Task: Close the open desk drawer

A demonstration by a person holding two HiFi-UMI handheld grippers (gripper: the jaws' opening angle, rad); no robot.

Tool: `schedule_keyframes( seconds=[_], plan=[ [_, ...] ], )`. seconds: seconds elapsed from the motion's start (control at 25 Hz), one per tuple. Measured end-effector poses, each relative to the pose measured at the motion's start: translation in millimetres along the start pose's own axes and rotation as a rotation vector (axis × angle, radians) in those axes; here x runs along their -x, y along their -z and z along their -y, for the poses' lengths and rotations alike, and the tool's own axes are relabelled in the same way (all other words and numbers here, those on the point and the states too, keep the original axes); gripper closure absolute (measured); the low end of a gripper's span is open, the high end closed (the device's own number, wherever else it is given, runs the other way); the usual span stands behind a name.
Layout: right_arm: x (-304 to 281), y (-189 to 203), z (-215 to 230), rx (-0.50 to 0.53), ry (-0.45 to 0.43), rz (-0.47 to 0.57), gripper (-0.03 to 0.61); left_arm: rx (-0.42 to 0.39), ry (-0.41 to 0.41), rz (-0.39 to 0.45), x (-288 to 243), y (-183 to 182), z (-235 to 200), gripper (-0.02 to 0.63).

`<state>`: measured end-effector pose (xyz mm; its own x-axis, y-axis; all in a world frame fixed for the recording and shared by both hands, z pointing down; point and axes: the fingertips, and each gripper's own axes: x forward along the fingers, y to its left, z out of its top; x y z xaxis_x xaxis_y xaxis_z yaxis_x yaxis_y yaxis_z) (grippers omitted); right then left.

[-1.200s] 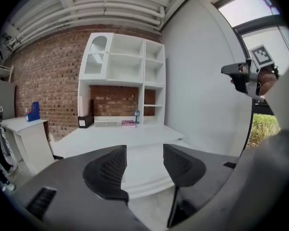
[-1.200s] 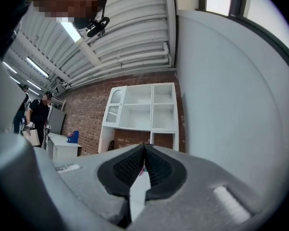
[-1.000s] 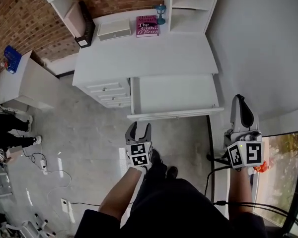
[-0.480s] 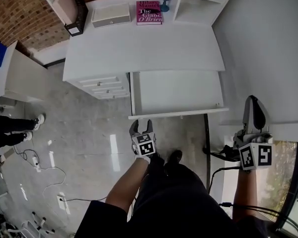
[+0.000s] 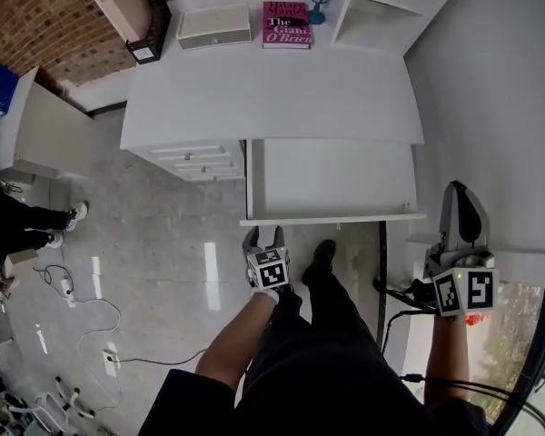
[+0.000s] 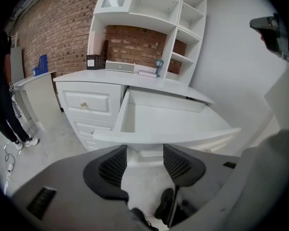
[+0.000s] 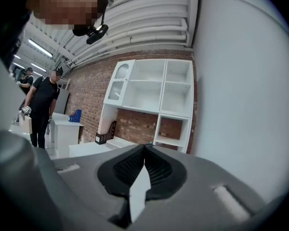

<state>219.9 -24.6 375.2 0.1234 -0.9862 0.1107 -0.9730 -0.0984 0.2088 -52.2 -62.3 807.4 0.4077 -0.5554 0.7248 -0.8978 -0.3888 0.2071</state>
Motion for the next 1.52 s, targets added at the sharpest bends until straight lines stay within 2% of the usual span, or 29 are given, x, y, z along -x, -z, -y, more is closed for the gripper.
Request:
schedule_keyframes(
  seconds=[0.16,0.64,0.88,1.12,1.32,1.52],
  plan=[
    [-26.6,7.1,8.1,-0.032,-0.040,0.024,0.574,0.028,-0.017,-0.008,-9.9,-6.5,0.5,0.379],
    [-108.0,10.5,78.0,-0.095,-0.150,0.102,0.574,0.000,-0.080,-0.022,-43.0,-48.1,1.3,0.379],
    [-128.3,10.4,96.2,-0.096,-0.196,0.120,0.574,-0.024,-0.126,-0.018,-57.2,-67.2,-1.9,0.379],
    [-138.4,12.4,101.8,-0.092,-0.197,0.110,0.574,-0.025,-0.129,-0.012,-73.6,-79.9,-5.9,0.380],
    [-143.4,13.6,99.1,-0.095,-0.164,0.095,0.574,-0.002,-0.091,-0.011,-81.9,-97.5,-3.8,0.379],
    [-153.5,13.9,91.9,-0.088,-0.140,0.074,0.574,-0.013,-0.074,-0.008,-98.3,-113.9,-6.6,0.379]
  ],
)
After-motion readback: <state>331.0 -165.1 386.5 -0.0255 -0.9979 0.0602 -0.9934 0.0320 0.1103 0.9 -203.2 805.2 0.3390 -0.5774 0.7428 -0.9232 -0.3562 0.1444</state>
